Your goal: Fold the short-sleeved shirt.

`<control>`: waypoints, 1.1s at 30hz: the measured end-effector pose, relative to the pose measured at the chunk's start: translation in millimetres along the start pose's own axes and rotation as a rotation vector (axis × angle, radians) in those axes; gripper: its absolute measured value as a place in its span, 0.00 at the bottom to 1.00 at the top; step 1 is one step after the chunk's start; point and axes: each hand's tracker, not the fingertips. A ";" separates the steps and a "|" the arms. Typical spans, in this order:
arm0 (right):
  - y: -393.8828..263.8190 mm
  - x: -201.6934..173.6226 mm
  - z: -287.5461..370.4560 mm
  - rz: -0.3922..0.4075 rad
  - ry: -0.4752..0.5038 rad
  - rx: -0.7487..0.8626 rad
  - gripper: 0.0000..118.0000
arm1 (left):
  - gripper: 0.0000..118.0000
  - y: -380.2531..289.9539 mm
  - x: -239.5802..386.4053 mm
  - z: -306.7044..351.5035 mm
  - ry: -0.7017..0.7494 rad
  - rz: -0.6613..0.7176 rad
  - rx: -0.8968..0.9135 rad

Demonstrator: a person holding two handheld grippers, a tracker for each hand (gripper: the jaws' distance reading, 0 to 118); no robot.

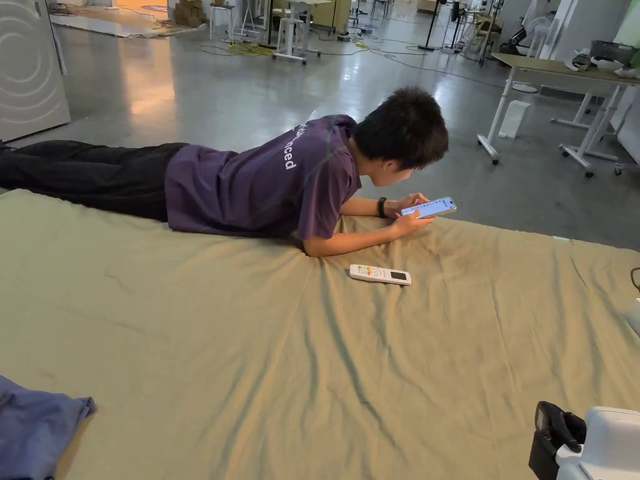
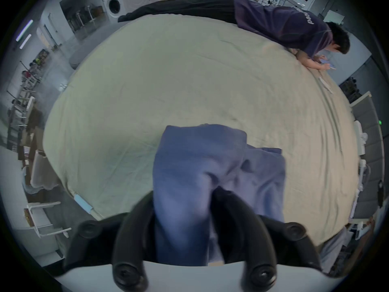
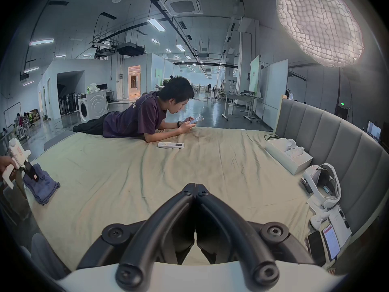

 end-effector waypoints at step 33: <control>12.4 33.8 17.3 -0.056 -0.076 0.161 0.00 | 0.71 -163.6 356.3 120.8 -0.216 -0.208 0.993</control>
